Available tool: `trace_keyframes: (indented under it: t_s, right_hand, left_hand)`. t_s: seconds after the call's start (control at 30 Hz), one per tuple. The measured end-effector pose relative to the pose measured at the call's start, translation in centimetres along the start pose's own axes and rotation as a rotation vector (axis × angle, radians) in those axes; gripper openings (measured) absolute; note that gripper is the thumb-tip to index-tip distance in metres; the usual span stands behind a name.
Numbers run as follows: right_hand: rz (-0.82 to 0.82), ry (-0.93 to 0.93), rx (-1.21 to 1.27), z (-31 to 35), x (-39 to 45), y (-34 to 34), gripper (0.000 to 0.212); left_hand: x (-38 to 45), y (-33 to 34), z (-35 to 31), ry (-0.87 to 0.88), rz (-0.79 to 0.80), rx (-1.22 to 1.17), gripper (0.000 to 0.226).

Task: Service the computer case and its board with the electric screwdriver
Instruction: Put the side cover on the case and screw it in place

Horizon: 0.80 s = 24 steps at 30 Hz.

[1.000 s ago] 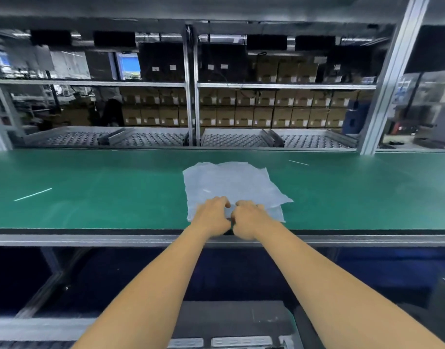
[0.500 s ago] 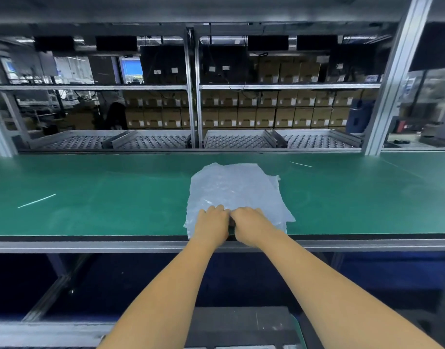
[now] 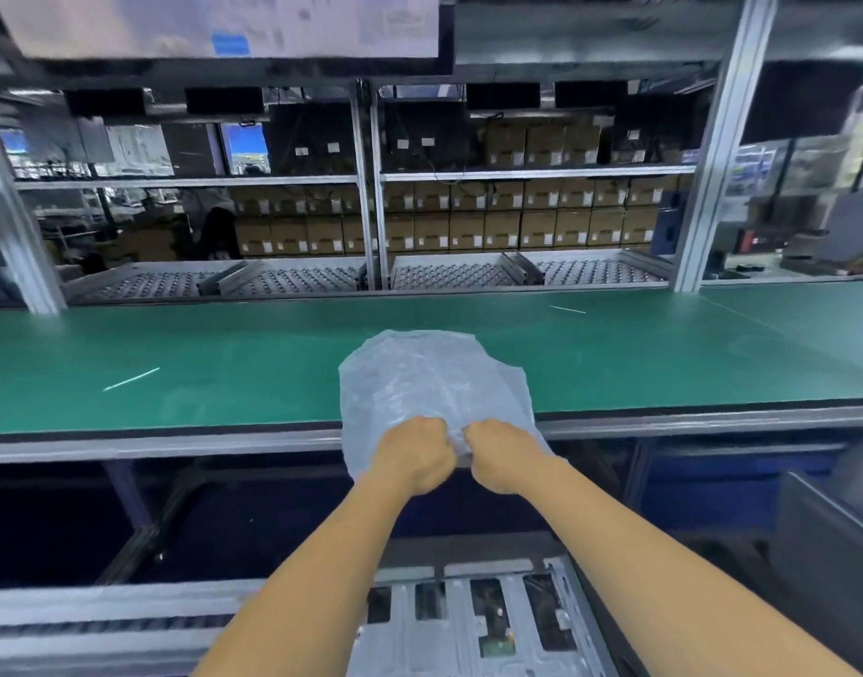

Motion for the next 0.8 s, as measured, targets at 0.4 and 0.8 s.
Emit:
trace_keyframes:
  t_s: [0.4, 0.8]
  right_hand:
    - [0.089, -0.033, -0.071, 7.3, -17.1, 5.9, 0.005]
    - [0.321, -0.082, 0.104, 9.3, -26.9, 14.2, 0.016]
  left_hand:
    - [-17.2, 4.8, -1.7, 0.105, 0.101, -0.070, 0.014]
    - [-29.2, 12.7, -2.4, -0.137, 0.458, -0.267, 0.025]
Point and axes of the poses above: each hand's wrist, its own x-axis towards the middle knuckle, its own y-axis out of the palm, z = x × y, the point moved 8 cm from there along x, towards the middle knuckle, and after that the axes turned 6 degrees about -y, right-handed, at the moved point
